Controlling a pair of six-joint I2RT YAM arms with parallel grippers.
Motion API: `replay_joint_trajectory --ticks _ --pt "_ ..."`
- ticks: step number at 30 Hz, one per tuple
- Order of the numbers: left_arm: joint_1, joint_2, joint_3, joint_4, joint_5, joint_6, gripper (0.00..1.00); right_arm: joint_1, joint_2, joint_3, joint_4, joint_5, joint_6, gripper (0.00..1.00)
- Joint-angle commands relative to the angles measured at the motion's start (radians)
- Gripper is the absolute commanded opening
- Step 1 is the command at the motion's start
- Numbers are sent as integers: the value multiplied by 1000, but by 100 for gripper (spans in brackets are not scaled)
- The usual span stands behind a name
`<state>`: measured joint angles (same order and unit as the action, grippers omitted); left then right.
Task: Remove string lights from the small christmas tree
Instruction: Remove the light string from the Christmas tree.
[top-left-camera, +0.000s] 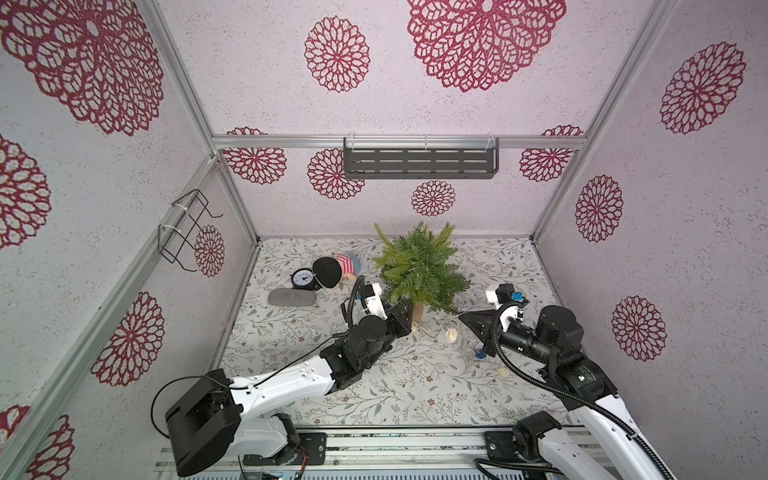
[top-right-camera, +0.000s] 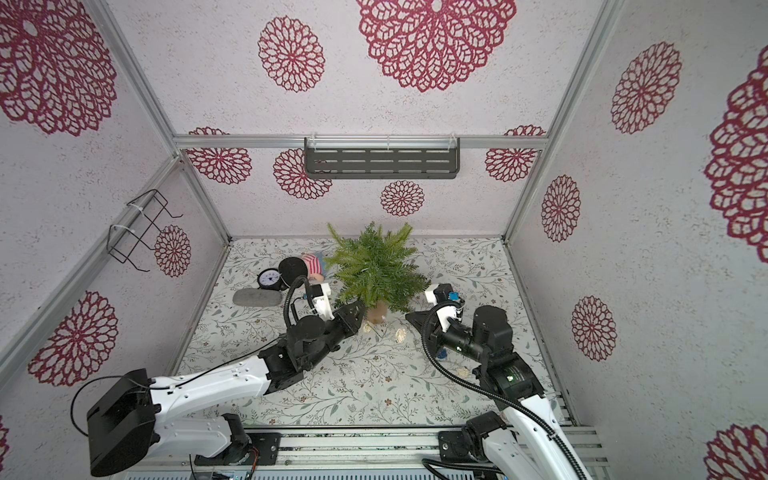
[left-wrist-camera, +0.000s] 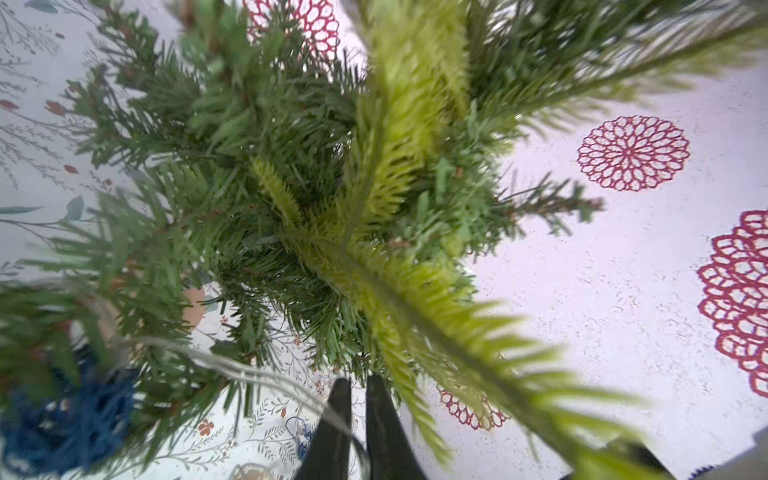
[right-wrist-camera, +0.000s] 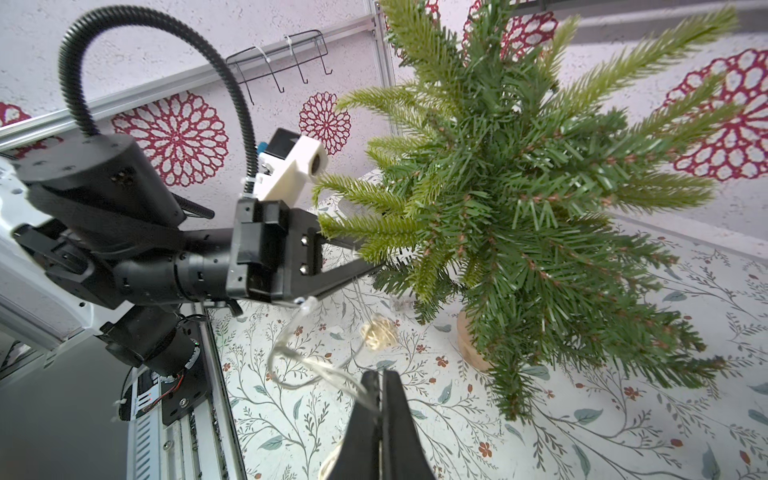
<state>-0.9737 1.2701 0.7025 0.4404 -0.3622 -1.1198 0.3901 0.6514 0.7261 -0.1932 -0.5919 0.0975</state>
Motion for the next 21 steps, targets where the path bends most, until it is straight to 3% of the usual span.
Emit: replay_joint_trajectory --ticks 1,14,21 --pt "-7 -70 33 -86 -53 64 11 6 4 2 47 28 1 0" --pt "45 -265 184 -437 -162 331 12 49 119 29 184 1 34 0" --pt "173 -287 238 -480 -33 419 13 88 167 37 225 19 32 0"
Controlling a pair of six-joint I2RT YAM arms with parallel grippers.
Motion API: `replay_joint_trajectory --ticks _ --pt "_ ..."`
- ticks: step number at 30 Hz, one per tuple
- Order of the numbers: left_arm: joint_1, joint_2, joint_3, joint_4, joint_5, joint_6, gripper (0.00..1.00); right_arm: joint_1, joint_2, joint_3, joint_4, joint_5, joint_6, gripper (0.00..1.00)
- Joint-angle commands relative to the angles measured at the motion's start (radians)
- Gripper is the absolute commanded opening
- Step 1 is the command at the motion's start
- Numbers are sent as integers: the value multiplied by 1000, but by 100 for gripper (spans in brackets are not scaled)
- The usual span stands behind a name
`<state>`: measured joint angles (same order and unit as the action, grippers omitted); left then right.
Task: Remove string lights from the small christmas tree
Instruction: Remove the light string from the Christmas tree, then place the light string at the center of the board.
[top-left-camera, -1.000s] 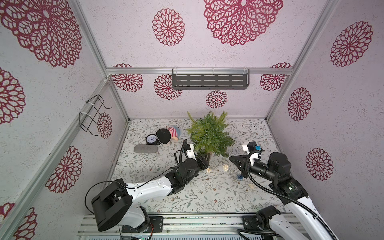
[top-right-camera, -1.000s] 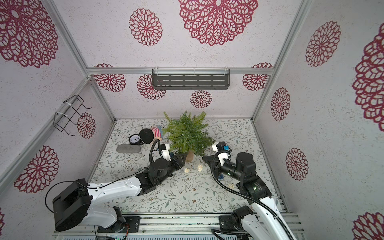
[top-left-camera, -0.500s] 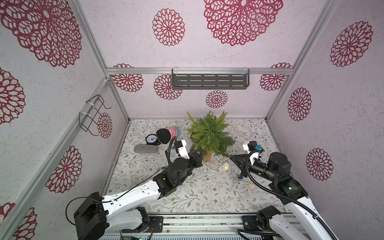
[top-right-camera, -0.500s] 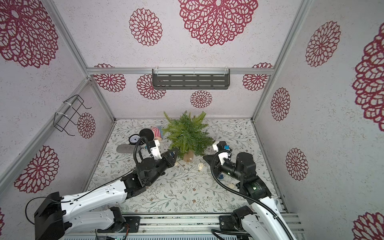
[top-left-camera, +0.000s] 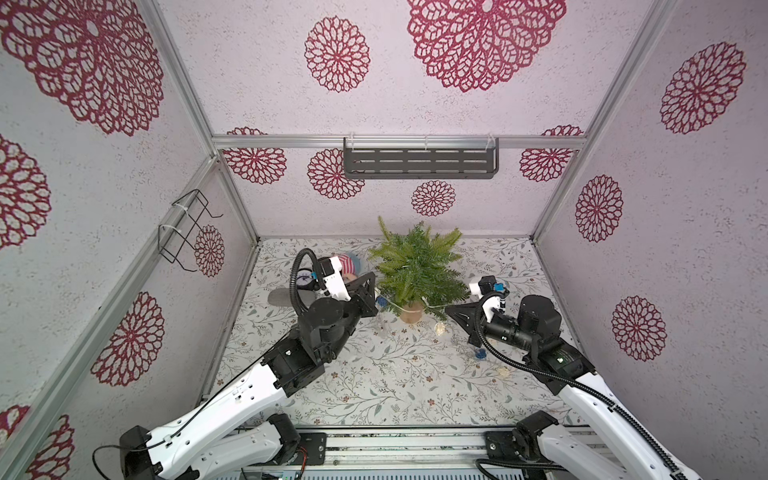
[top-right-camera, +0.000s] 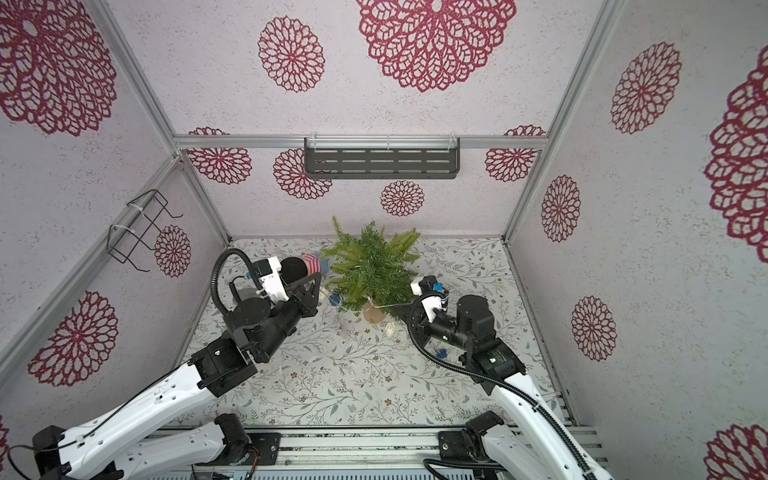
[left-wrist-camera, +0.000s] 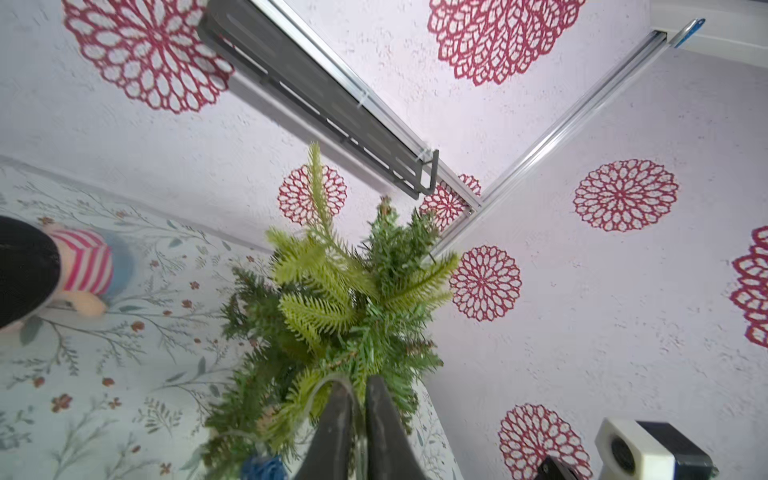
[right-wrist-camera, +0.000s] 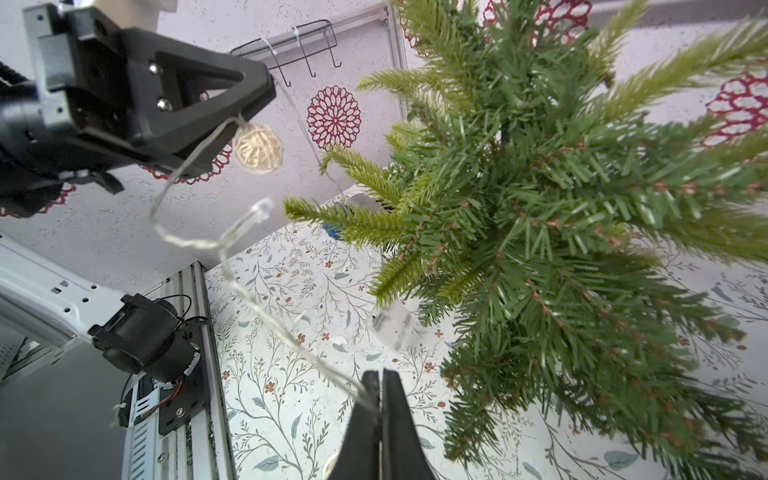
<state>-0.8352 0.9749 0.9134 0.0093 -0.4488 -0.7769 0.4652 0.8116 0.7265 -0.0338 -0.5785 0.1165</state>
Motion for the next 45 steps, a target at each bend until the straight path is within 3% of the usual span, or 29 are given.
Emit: replay_joint_trajectory --ticks 1,16,30,45 --pt "42 15 42 -55 69 89 13 16 12 38 70 8 12 0" --pt "173 113 246 -105 193 229 10 64 45 68 75 38 7 0" --pt "174 -84 179 -312 166 215 5 108 105 73 116 31 8 0" --pt "174 -133 314 -529 187 280 0 145 174 108 143 63 -1 0"
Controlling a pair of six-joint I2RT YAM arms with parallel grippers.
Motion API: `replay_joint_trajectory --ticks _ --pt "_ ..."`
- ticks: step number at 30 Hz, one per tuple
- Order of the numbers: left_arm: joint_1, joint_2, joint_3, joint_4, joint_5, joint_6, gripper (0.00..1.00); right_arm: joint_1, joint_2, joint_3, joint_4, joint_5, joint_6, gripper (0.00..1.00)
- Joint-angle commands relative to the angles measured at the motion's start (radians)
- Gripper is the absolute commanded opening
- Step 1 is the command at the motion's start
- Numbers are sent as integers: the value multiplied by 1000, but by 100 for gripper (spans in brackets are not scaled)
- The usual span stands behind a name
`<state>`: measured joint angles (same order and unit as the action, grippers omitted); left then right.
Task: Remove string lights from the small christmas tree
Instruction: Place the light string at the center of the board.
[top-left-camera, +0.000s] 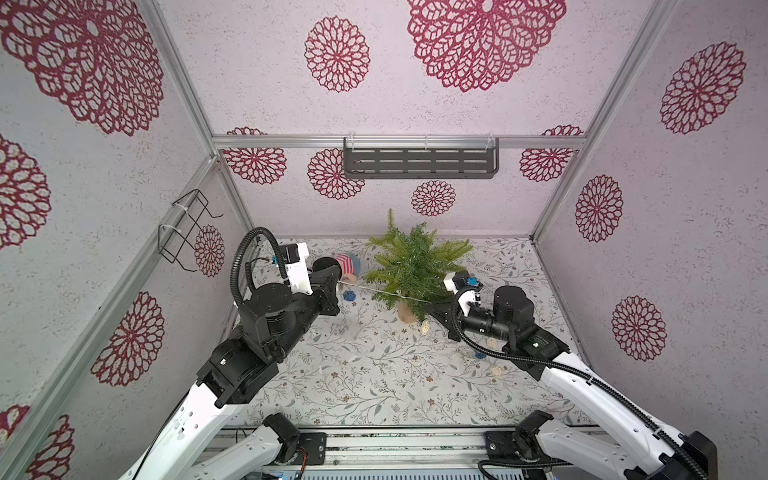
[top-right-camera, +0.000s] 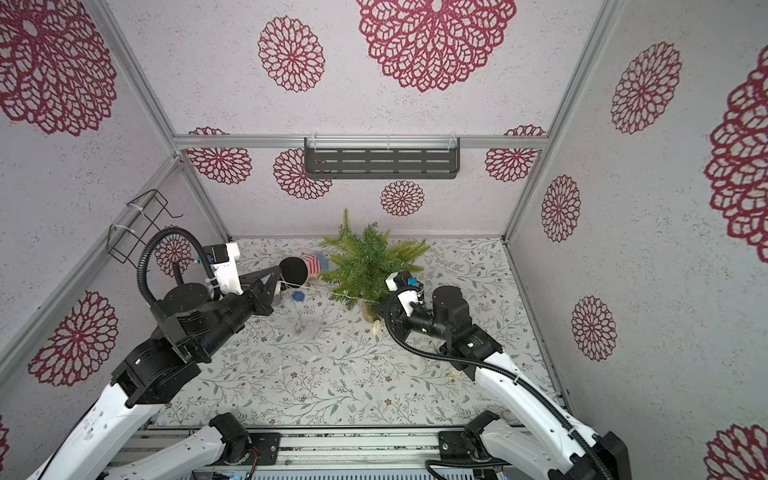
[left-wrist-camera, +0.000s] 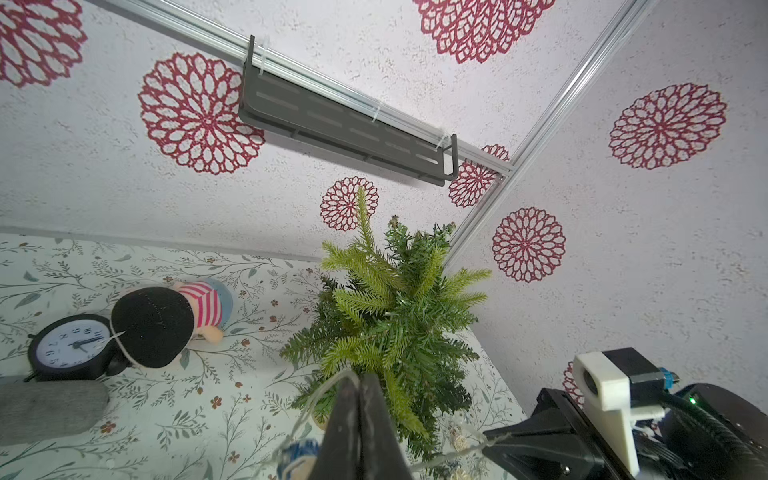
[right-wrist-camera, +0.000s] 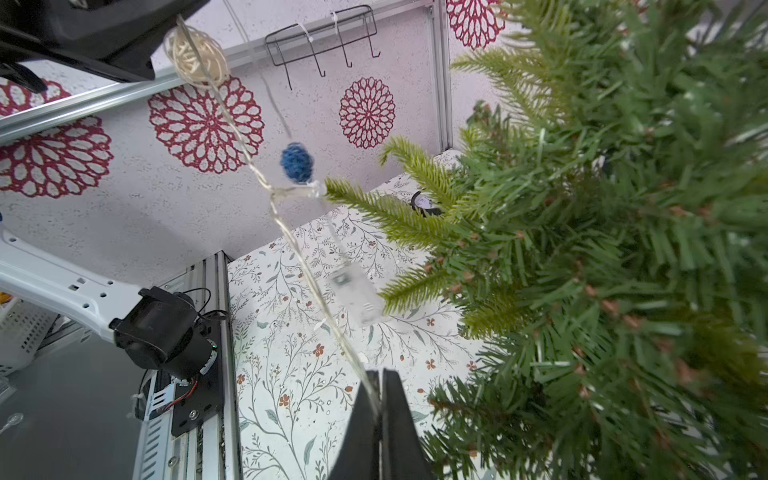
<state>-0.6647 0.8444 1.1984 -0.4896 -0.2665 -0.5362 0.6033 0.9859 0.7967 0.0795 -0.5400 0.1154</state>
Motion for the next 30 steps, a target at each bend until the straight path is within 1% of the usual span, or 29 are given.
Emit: replay_joint_trajectory --ticks 1,7,10,12,14,17,20,23,25,28,30 --pt "3 -1 29 -33 18 37 0 9 -1 39 26 33 -4 0" --pt "-3 7 -18 -58 148 5 0 10 -30 47 -86 178 -36 0" --pt "-32 28 -67 -39 223 -10 0 10 -56 50 -164 247 -27 0" --pt "-80 38 -126 40 261 -4 0 10 -85 51 -228 278 10 0" --pt "-132 43 -198 161 299 -1 2 10 -131 34 -287 310 53 0" --pt "-191 82 -289 305 340 -21 4 11 -201 3 -407 396 117 0" --pt "-225 143 -365 417 342 -37 6 12 -247 -29 -514 486 170 0" --pt "-231 198 -433 517 322 -65 7 12 -271 -78 -555 576 230 0" --pt "-231 231 -466 577 313 -81 9 11 -259 -97 -571 635 260 0" --pt "-231 280 -478 602 277 -82 20 12 -217 -116 -574 748 298 0" --pt "-231 306 -483 607 263 -82 24 12 -187 -131 -553 811 308 0"
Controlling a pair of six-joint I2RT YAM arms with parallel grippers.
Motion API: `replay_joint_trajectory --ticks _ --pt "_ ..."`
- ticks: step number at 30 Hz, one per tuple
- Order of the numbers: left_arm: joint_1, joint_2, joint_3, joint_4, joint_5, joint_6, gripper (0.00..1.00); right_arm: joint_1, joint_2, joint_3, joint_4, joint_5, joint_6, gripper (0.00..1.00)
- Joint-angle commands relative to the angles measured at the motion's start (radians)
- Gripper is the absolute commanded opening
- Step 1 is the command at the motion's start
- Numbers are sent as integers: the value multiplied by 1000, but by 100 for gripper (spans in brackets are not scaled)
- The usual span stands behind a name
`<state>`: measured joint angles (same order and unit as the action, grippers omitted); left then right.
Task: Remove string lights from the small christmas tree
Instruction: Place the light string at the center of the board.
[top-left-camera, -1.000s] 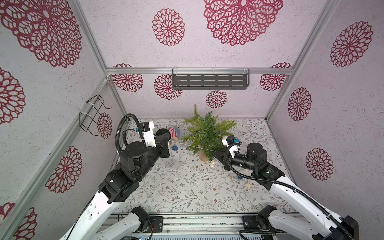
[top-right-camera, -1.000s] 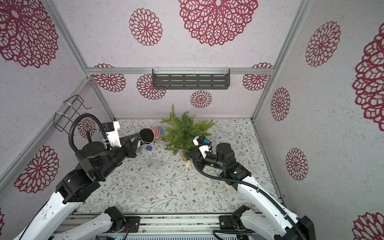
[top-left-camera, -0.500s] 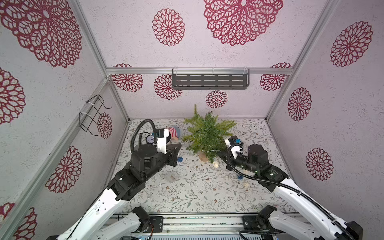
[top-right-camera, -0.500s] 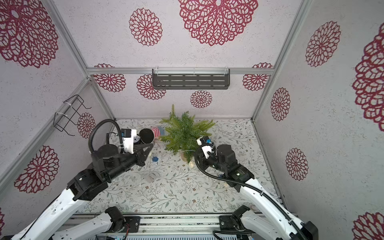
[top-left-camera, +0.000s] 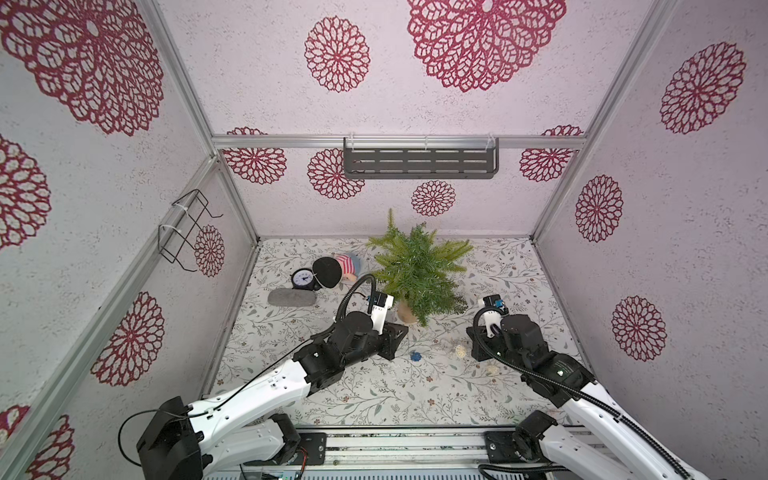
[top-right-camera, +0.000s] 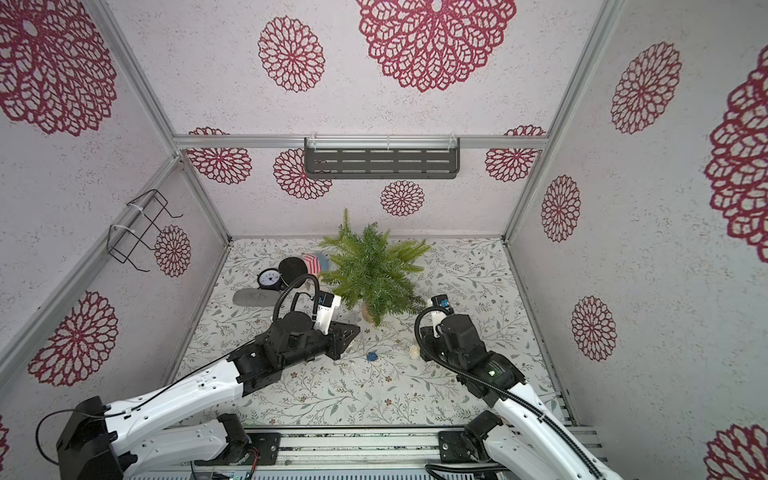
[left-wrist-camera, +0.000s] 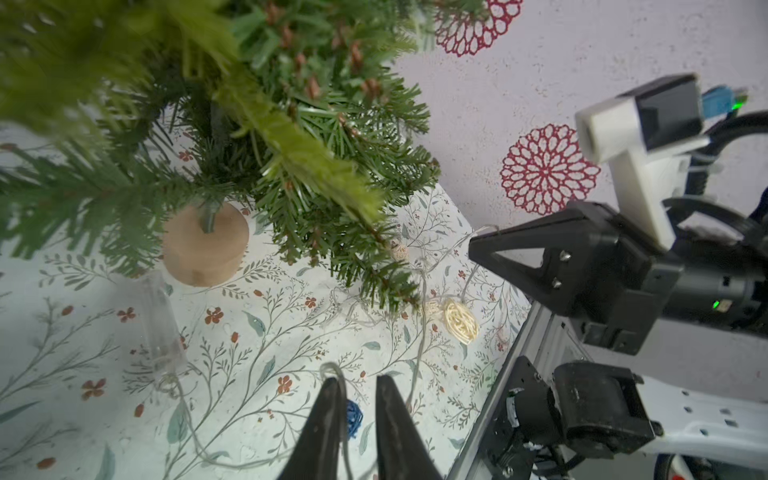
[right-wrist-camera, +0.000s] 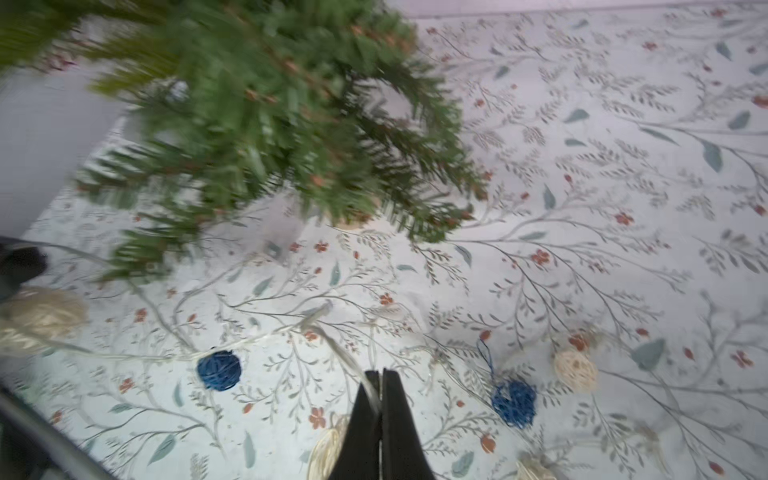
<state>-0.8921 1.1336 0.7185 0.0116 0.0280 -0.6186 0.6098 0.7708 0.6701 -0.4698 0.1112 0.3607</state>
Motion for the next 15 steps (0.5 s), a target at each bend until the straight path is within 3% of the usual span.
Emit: replay_joint_trajectory --ticks 1,3,7,9,10,11,15 --pt "-4 28 -7 108 -45 -5 29 5 45 -12 7 198 74 0" --pt "-4 43 -18 110 -73 -19 42 5 73 -24 26 255 88 10" --pt "-4 46 -45 113 -127 -37 67 4 106 -57 78 380 141 48" --pt "-4 34 -56 104 -161 -43 99 2 116 -60 86 439 168 74" --pt "-4 21 -54 77 -191 -42 97 2 124 -56 81 475 177 90" --pt "-1 2 -50 42 -230 -43 97 1 132 -50 74 513 184 99" --pt "95 -92 -33 -140 -345 -47 97 -65 154 -42 158 593 131 99"
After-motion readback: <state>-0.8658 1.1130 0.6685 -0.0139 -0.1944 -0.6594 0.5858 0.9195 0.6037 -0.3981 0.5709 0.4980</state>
